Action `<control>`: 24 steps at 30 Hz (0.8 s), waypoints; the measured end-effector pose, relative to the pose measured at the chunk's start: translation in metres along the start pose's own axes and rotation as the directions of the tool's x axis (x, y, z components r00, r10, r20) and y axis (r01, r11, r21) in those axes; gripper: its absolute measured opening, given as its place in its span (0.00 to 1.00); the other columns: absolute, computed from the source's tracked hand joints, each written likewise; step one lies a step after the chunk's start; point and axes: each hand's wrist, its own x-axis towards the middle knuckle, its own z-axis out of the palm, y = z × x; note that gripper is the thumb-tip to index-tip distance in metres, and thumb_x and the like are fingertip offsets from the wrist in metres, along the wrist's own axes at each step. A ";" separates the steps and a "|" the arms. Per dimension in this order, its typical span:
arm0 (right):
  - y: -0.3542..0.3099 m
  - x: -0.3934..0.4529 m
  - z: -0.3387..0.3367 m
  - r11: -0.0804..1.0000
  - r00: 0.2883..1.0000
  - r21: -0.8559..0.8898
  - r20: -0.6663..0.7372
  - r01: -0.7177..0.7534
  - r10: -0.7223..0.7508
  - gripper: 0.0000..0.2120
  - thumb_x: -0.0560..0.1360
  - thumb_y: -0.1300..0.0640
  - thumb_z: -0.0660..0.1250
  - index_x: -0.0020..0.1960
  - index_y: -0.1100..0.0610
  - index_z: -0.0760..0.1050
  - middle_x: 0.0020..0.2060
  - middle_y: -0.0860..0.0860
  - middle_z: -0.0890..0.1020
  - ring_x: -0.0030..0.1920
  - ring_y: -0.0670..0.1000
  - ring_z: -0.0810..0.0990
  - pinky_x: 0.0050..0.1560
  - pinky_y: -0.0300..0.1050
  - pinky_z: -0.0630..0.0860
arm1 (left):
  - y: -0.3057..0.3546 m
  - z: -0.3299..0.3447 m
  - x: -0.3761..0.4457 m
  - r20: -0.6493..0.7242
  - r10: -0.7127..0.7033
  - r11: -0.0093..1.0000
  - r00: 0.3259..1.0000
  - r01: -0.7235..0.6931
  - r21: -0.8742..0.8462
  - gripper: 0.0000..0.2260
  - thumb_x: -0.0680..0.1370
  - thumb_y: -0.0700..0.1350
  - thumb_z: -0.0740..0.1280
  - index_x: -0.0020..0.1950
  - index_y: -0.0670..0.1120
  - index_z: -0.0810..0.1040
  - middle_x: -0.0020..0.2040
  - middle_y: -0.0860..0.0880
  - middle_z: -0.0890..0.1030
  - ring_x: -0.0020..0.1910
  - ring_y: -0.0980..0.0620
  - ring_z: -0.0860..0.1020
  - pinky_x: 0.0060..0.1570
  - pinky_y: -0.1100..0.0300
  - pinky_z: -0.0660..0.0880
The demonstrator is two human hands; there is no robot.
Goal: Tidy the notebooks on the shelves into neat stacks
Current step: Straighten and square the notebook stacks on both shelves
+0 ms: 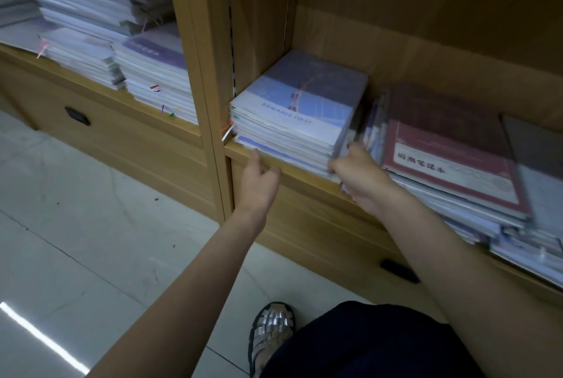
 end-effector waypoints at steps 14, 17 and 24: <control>0.015 0.011 0.020 0.977 0.987 0.212 -0.158 0.017 0.017 0.25 0.74 0.70 0.57 0.69 0.56 0.63 0.55 0.52 0.73 0.55 0.52 0.70 0.52 0.45 0.66 | 0.020 0.029 0.001 -0.054 -0.155 0.941 0.986 0.131 -0.313 0.11 0.72 0.30 0.57 0.49 0.40 0.74 0.54 0.42 0.73 0.54 0.47 0.70 0.57 0.55 0.68; 0.017 0.010 0.019 0.942 0.991 0.335 -0.130 0.031 0.014 0.28 0.73 0.72 0.57 0.70 0.55 0.62 0.54 0.49 0.74 0.53 0.50 0.72 0.52 0.45 0.64 | 0.037 0.028 0.002 -0.115 -0.215 0.907 0.970 0.155 -0.392 0.10 0.73 0.33 0.60 0.53 0.39 0.70 0.43 0.49 0.70 0.43 0.54 0.68 0.41 0.60 0.67; 0.026 0.017 0.024 0.981 0.974 -0.115 -0.147 0.157 -0.174 0.31 0.72 0.62 0.69 0.70 0.54 0.58 0.61 0.54 0.74 0.61 0.55 0.74 0.60 0.52 0.73 | 0.022 0.020 -0.006 -0.090 -0.083 0.974 0.992 0.062 -0.216 0.22 0.75 0.32 0.59 0.69 0.42 0.67 0.48 0.57 0.74 0.51 0.60 0.72 0.48 0.68 0.66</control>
